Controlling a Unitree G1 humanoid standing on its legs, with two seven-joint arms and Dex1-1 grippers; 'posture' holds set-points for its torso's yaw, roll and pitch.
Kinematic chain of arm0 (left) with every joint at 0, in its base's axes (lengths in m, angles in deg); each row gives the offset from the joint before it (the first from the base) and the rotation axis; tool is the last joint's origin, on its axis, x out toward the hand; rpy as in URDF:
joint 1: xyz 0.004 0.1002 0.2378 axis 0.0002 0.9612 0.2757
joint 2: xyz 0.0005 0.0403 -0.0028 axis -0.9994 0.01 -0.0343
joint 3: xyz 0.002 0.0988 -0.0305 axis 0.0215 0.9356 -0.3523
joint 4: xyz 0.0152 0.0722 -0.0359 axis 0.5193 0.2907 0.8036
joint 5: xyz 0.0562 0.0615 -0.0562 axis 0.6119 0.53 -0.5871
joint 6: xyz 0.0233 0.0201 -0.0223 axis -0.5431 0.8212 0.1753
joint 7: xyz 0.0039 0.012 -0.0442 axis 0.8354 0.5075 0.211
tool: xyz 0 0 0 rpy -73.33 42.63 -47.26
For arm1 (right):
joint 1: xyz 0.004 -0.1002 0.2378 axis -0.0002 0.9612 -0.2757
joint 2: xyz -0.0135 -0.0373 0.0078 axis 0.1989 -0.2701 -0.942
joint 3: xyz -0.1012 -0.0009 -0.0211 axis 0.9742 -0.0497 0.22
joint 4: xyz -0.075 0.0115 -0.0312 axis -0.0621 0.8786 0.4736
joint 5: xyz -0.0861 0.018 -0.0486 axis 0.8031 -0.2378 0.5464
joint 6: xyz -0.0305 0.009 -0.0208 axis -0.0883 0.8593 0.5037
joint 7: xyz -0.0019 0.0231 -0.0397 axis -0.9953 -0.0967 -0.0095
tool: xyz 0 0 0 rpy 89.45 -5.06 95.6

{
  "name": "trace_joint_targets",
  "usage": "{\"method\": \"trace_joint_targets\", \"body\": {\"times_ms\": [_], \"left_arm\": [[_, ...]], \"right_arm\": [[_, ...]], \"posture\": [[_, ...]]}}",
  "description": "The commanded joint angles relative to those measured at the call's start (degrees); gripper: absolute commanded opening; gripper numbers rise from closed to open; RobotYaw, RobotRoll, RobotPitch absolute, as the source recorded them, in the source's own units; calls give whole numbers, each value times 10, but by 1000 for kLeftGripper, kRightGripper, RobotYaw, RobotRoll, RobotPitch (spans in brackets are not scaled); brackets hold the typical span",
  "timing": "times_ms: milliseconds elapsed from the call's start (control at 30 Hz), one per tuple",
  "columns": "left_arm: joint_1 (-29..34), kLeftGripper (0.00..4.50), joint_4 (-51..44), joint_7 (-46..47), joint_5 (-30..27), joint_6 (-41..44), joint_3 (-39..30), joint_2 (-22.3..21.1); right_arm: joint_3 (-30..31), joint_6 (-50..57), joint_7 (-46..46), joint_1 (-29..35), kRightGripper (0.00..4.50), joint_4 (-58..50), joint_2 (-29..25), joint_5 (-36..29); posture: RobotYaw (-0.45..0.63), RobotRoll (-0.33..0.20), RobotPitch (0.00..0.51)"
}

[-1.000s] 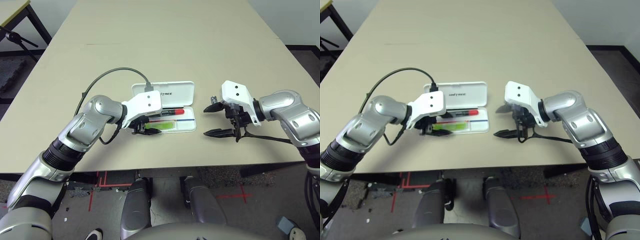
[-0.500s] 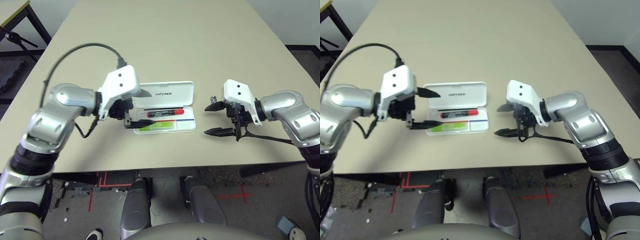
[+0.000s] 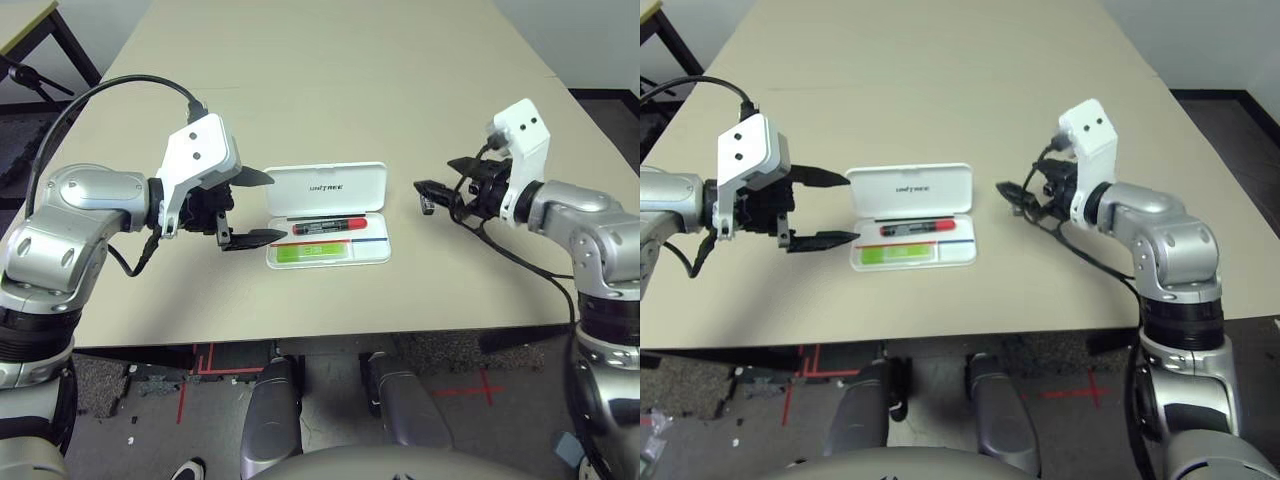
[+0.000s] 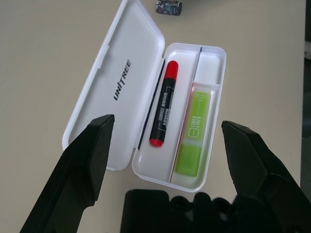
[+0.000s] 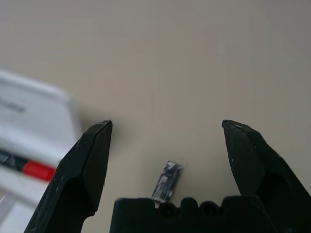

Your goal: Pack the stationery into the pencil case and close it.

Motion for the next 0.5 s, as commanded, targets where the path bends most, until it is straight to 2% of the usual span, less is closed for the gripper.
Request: {"method": "trace_joint_targets", "body": {"times_ms": [33,200,500], "left_arm": [[-11,4467,7,1,3,-9,17,1],[-20,4467,11,2,5,-12,26,4],[-12,4467,-7,16,4,-3,29,2]], "right_arm": [[-3,29,52,-1,4500,10,18,14],[28,35,70,2,4500,24,21,22],[67,26,68,-23,4500,114,31,25]], "posture": [[-175,0,169],[-172,0,169],[-131,0,168]]}}
